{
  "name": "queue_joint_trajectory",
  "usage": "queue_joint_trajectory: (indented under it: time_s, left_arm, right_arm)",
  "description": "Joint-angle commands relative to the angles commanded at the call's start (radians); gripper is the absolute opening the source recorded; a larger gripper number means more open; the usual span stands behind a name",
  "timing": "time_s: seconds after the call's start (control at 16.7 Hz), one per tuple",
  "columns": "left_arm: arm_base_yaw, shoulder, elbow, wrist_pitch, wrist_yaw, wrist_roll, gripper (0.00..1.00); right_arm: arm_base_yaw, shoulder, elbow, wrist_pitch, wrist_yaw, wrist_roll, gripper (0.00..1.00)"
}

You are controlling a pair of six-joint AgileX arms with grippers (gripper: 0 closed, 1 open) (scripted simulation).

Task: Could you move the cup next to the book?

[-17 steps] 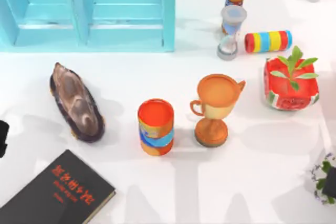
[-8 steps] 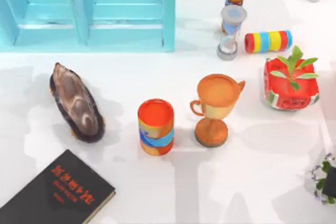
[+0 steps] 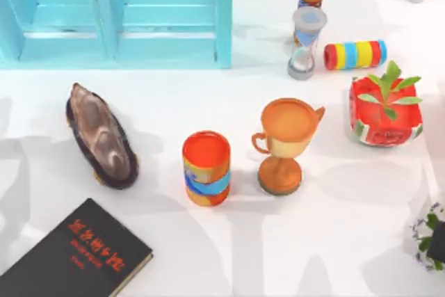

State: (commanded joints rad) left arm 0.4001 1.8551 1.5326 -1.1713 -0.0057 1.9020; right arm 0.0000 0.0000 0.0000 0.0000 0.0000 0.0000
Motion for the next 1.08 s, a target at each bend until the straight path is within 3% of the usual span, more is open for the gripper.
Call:
queue_joint_trajectory:
  time_s: [0.42, 0.9, 1.08]
  left_arm:
    - [0.174, 0.148, 0.21, -0.141, 0.007, 0.268, 1.0]
    - [0.183, 0.148, 0.218, -0.143, 0.008, 0.281, 1.0]
    - [0.185, 0.163, 0.156, -0.074, 0.008, 0.279, 1.0]
  right_arm:
    - [0.0, 0.0, 0.0, 0.0, 0.0, 0.0, 1.0]
    - [0.0, 0.0, 0.0, 0.0, 0.0, 0.0, 1.0]
    - [0.0, 0.0, 0.0, 0.0, 0.0, 0.0, 1.0]
